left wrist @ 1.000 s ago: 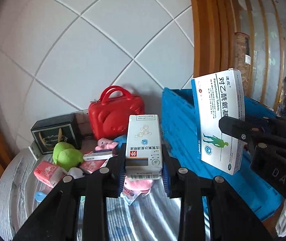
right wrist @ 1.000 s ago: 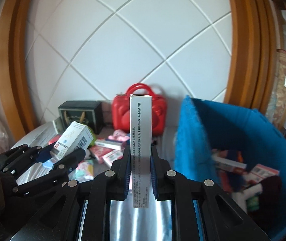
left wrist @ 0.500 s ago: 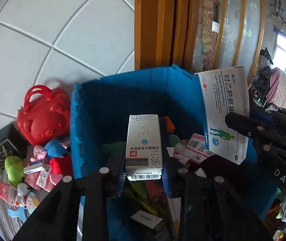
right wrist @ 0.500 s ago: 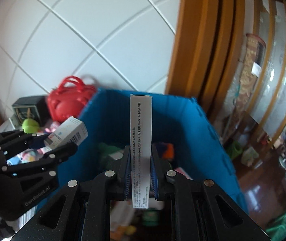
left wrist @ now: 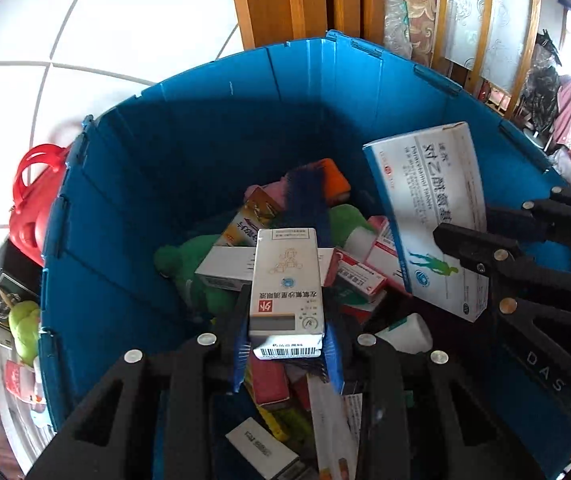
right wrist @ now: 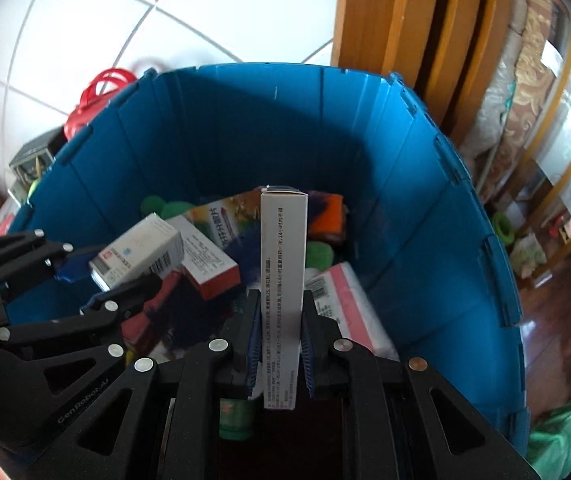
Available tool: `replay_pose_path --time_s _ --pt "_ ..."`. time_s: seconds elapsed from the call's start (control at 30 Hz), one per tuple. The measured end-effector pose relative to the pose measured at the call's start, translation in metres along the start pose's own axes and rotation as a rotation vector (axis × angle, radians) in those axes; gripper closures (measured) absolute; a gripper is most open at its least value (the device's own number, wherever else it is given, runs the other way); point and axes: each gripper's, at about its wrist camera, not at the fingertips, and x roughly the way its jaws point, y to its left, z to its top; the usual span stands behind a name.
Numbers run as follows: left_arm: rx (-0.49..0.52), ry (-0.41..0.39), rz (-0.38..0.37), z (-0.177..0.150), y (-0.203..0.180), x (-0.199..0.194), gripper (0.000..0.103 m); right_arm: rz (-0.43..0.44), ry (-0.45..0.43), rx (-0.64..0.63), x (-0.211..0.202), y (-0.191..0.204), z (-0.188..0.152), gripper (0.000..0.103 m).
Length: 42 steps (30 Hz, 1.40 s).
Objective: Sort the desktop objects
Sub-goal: 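Open both tools to drop the two boxes into the crate, then move both tools back over the table toward the remaining items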
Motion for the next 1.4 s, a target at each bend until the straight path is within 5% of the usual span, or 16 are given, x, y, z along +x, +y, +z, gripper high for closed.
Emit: replay_pose_path --time_s 0.23,0.4,0.7,1.0,1.07,1.13,1.4 --pt "-0.045 0.007 0.032 0.002 0.01 0.005 0.072 -0.066 -0.011 -0.069 0.009 0.007 0.002 0.08" --pt "-0.065 -0.005 0.038 0.0 0.016 0.003 0.058 -0.083 -0.022 -0.069 0.008 0.008 0.002 0.035" --pt "-0.112 -0.118 0.032 0.002 0.027 -0.033 0.057 -0.129 -0.088 -0.076 -0.02 0.01 -0.001 0.007" --pt "-0.143 -0.296 0.053 -0.026 0.069 -0.106 0.056 -0.133 -0.194 -0.069 -0.074 0.04 0.003 0.001" --pt "-0.156 -0.352 0.077 -0.041 0.082 -0.125 0.05 -0.115 -0.223 -0.063 -0.089 0.052 0.003 0.0" --pt "-0.188 -0.405 0.089 -0.058 0.101 -0.143 0.026 -0.084 -0.258 -0.062 -0.107 0.071 0.003 0.0" --pt "-0.261 -0.47 0.162 -0.145 0.198 -0.167 0.023 0.047 -0.361 -0.061 -0.146 0.175 0.006 0.0"
